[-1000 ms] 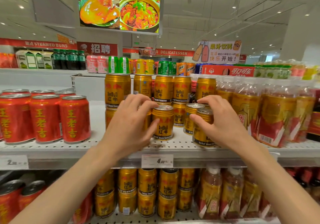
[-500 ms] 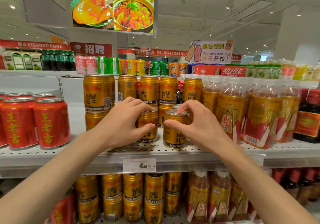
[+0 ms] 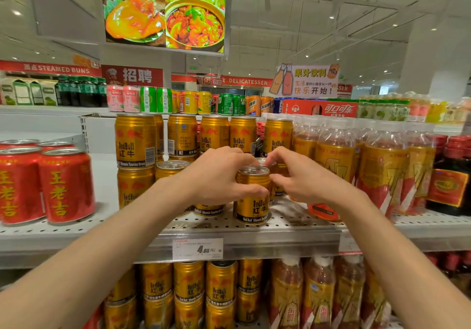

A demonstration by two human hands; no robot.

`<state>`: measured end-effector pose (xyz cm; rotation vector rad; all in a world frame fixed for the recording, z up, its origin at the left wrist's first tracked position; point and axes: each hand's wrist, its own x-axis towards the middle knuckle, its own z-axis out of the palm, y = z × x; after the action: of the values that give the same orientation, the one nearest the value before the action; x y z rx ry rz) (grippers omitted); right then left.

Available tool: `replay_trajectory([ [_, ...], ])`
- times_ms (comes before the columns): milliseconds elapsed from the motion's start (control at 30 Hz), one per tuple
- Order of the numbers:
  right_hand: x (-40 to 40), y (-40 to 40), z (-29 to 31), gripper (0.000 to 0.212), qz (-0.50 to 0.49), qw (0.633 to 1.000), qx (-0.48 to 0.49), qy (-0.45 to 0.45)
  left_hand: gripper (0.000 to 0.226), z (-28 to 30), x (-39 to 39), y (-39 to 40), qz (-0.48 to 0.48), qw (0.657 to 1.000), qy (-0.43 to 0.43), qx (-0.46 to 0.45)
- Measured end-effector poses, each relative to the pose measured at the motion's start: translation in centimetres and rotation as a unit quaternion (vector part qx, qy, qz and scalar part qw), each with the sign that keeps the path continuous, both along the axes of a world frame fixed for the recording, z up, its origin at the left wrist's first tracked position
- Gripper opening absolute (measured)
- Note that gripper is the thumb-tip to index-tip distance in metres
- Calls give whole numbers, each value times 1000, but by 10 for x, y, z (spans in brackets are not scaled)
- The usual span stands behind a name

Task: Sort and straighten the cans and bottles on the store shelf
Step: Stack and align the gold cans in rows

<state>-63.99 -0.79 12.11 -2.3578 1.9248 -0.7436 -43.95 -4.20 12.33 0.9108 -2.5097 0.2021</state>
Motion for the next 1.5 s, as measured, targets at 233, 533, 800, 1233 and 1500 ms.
replay_trajectory([
  [233,-9,-1,-4,11,24,998,-32,-37,62,1,11,-6,-17,999,27,26],
  [533,-20,18,-10,12,6,998,-35,-56,55,-3,8,-15,-17,999,34,26],
  [800,-13,18,-17,26,-26,996,-80,-37,58,-9,3,-23,0,1000,30,-9],
  [1233,4,16,-22,47,0,993,-119,1,50,-23,33,-11,-21,986,152,-70],
  [1500,45,-2,-14,72,14,982,-139,128,29,-50,100,7,21,947,299,-116],
])
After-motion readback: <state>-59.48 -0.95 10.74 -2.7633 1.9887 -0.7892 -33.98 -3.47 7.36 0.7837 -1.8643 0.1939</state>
